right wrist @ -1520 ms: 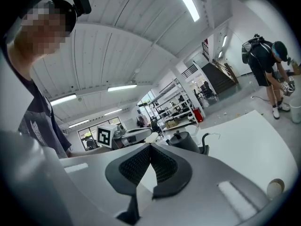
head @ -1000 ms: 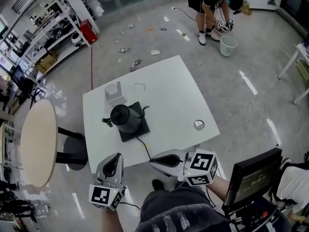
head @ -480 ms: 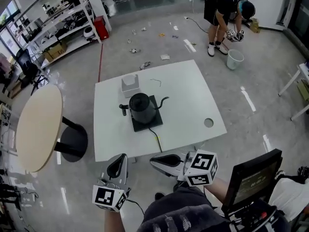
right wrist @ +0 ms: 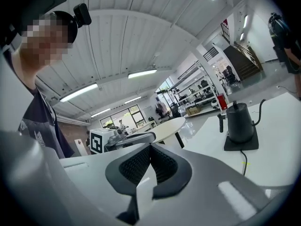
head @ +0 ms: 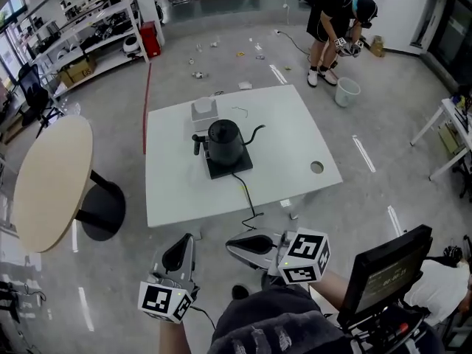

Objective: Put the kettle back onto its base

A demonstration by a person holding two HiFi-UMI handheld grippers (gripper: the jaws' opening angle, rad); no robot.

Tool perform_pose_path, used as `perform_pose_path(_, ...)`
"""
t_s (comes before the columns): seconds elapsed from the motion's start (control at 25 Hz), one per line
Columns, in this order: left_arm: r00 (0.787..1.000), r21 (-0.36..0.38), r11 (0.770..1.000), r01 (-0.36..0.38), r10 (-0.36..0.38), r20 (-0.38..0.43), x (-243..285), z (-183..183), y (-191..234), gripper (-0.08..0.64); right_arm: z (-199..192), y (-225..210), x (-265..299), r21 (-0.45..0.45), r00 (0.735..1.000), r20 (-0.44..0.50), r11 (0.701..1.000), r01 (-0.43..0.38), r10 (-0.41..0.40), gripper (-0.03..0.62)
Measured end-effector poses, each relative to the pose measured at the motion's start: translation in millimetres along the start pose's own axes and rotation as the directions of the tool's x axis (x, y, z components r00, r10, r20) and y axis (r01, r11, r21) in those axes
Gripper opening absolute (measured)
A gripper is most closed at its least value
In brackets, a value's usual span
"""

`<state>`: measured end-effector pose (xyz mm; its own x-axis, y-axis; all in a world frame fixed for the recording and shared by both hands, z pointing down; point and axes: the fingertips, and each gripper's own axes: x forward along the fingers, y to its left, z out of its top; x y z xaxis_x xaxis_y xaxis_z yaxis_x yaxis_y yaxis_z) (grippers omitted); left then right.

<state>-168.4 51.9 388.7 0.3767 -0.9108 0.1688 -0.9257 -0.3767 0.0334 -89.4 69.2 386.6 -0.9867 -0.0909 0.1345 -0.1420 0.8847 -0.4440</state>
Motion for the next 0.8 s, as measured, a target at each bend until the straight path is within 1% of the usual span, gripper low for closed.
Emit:
perform_pose_path(0.24, 0.997, 0.017, 0.997, 0.076, -0.076, 0.014, -23.1, -2.3, -19.1, 0.000, -13.1, 30.4, -3.4, -0.011, 0.998, 0.003, 0.998, 0.058, -0.057, 0.000)
perform_pose_path(0.4, 0.992, 0.013, 0.992, 0.123, -0.123, 0.018, -38.5, -10.1, -28.7, 0.000, -27.3, 47.7, 1.1, -0.010, 0.997, -0.007, 0.997, 0.082, -0.082, 0.000)
perform_pose_path(0.6, 0.983, -0.023, 0.983, 0.182, -0.182, -0.011, -43.8, -28.7, -36.6, 0.000, -41.9, 56.7, 2.1, 0.007, 0.992, -0.019, 0.993, 0.122, -0.122, 0.000)
perform_pose_path(0.8, 0.977, -0.007, 0.977, 0.211, -0.211, -0.012, -42.1, -25.6, -46.0, 0.000, -41.1, 57.1, -3.7, 0.010, 0.990, -0.003, 0.990, 0.138, -0.138, 0.002)
